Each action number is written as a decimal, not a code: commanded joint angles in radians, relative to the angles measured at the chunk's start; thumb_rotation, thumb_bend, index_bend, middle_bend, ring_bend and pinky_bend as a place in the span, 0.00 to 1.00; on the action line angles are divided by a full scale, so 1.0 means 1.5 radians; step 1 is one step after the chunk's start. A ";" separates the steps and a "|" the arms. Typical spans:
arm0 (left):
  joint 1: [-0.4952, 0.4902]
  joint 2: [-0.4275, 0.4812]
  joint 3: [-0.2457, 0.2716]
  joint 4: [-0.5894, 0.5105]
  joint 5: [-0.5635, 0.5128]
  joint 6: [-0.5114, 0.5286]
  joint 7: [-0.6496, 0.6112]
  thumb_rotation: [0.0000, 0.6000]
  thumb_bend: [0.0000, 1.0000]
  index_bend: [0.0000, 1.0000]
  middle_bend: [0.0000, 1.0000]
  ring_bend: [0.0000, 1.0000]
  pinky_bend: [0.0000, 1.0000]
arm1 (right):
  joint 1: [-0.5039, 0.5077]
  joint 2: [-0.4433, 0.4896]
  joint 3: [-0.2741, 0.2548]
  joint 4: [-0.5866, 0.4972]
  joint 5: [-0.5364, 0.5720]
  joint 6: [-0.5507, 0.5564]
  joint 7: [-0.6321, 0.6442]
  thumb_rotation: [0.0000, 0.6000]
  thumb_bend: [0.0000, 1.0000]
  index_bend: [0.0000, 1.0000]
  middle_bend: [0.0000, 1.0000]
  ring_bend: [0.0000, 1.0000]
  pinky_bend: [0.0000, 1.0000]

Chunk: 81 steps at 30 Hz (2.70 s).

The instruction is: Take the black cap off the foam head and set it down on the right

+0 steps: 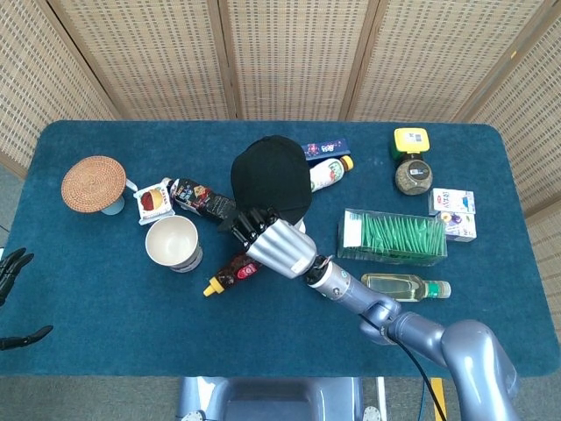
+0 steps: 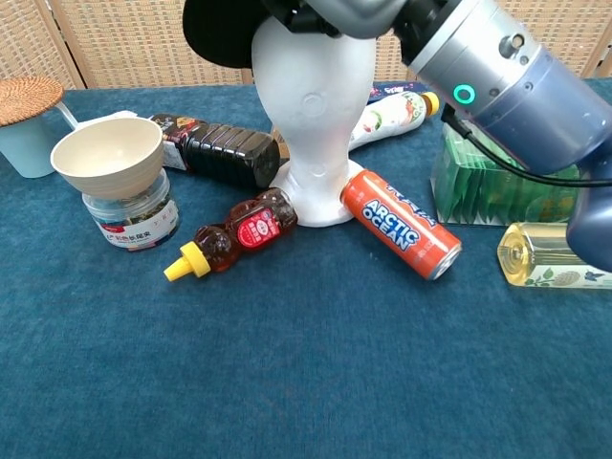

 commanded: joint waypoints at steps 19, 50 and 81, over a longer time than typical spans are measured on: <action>-0.003 0.001 0.002 -0.001 0.001 -0.007 0.000 1.00 0.11 0.00 0.00 0.00 0.03 | 0.087 0.044 0.067 -0.007 0.038 -0.058 -0.051 1.00 0.73 0.66 0.71 0.77 0.94; -0.032 0.008 -0.015 0.001 -0.055 -0.063 -0.019 1.00 0.11 0.00 0.00 0.00 0.03 | 0.137 0.122 0.074 0.197 0.113 -0.078 0.031 1.00 0.73 0.66 0.71 0.77 0.94; -0.019 -0.003 -0.004 -0.019 -0.029 -0.043 0.024 1.00 0.11 0.00 0.00 0.00 0.03 | -0.105 0.165 -0.025 0.260 0.176 -0.009 0.297 1.00 0.67 0.63 0.68 0.74 0.92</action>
